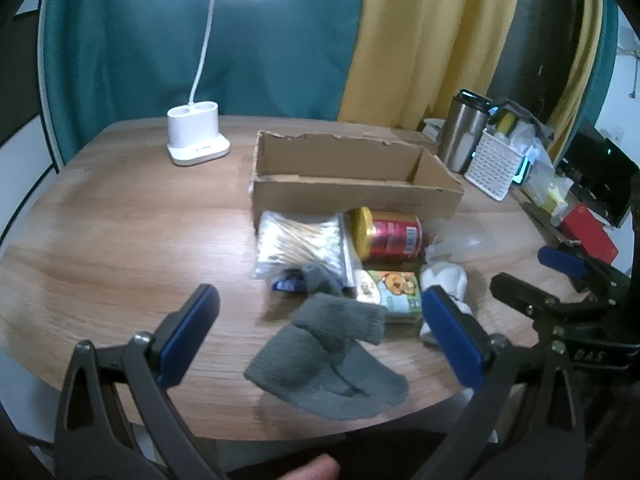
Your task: Organize objects
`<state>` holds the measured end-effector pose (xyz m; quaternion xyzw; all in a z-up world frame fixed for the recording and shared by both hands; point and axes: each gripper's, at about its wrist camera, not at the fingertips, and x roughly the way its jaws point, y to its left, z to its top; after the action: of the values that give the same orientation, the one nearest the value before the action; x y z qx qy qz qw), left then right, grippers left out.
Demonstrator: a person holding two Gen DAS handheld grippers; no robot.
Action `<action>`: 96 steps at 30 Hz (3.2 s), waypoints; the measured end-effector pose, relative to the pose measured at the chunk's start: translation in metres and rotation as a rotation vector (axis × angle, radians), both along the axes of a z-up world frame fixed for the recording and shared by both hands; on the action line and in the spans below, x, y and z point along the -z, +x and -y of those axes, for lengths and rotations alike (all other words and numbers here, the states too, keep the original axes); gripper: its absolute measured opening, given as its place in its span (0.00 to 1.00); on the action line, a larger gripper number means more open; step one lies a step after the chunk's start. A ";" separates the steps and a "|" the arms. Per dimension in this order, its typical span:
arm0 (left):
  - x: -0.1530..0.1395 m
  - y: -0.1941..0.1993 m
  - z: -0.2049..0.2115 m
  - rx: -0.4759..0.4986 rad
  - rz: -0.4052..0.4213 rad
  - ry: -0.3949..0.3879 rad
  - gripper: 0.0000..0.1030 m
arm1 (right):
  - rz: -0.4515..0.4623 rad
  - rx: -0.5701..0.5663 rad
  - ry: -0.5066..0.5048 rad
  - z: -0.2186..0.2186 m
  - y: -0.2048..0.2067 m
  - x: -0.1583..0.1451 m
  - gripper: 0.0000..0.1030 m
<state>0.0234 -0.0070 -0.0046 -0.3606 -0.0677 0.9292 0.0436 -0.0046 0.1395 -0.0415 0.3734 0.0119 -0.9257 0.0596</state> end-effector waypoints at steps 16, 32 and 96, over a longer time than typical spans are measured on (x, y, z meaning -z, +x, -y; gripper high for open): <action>0.005 0.001 0.001 -0.027 -0.001 -0.019 0.99 | 0.009 -0.004 -0.001 0.002 -0.001 0.000 0.99; 0.005 0.001 0.002 -0.022 0.002 -0.012 0.99 | -0.005 -0.008 -0.020 0.000 0.000 -0.005 0.99; 0.072 -0.041 -0.007 0.035 0.203 -0.056 0.91 | 0.184 -0.017 -0.047 0.003 -0.048 0.062 0.95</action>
<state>-0.0175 0.0000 -0.0767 -0.4553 -0.0393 0.8884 0.0424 -0.0531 0.1365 -0.1036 0.4552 -0.0123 -0.8870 0.0769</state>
